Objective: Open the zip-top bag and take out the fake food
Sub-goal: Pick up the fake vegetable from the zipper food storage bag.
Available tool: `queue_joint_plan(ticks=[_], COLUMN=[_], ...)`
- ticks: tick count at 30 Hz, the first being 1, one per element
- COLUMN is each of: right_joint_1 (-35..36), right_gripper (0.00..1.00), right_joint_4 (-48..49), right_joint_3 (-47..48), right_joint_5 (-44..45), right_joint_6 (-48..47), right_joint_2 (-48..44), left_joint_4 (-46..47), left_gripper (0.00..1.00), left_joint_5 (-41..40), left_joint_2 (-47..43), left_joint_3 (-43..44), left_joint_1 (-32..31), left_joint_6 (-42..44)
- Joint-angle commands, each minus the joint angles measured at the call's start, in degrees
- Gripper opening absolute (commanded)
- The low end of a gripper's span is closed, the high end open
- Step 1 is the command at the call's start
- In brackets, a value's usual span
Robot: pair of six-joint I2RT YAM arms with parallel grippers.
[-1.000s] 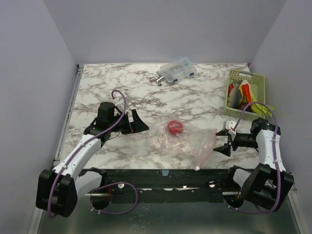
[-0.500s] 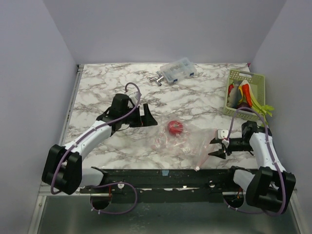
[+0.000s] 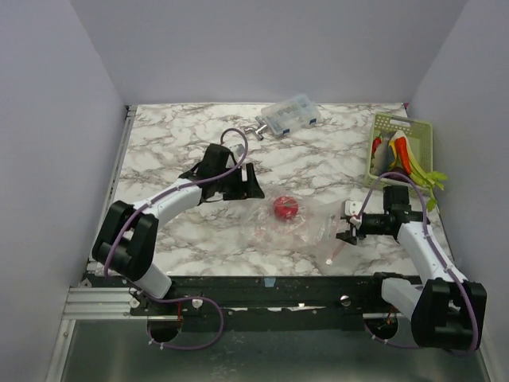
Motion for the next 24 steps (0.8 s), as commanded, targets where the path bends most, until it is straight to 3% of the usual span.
queue_joint_plan(ticks=[1, 6, 13, 16, 21, 24], right_joint_1=[4.54, 12.14, 21.67, 24.79, 26.32, 26.62], right_gripper=[0.58, 0.58, 0.62, 0.64, 0.65, 0.71], right_joint_4=[7.42, 16.0, 29.77, 33.37, 36.68, 37.55], right_joint_3=[-0.53, 0.0, 1.17, 1.72, 2.35, 2.62], right_joint_5=[2.26, 7.96, 14.76, 17.09, 19.94, 20.97], right_joint_6=[7.73, 18.46, 32.55, 35.47, 38.08, 38.66], right_joint_2=[1.93, 3.11, 6.39, 8.74, 12.55, 13.68], left_joint_4=[0.4, -0.46, -1.08, -2.33, -4.89, -4.93], left_gripper=[0.69, 0.55, 0.49, 0.42, 0.4, 0.39], left_joint_5=[-1.87, -2.05, -1.58, -1.44, -2.0, -1.56], left_joint_2=[4.22, 7.87, 11.85, 13.47, 16.04, 17.42], left_joint_3=[3.78, 5.83, 7.26, 8.86, 12.84, 13.92], left_joint_1=[-1.3, -2.86, -3.96, -4.3, -6.1, -6.6], left_joint_6=[-0.65, -0.39, 0.17, 0.79, 1.85, 1.76])
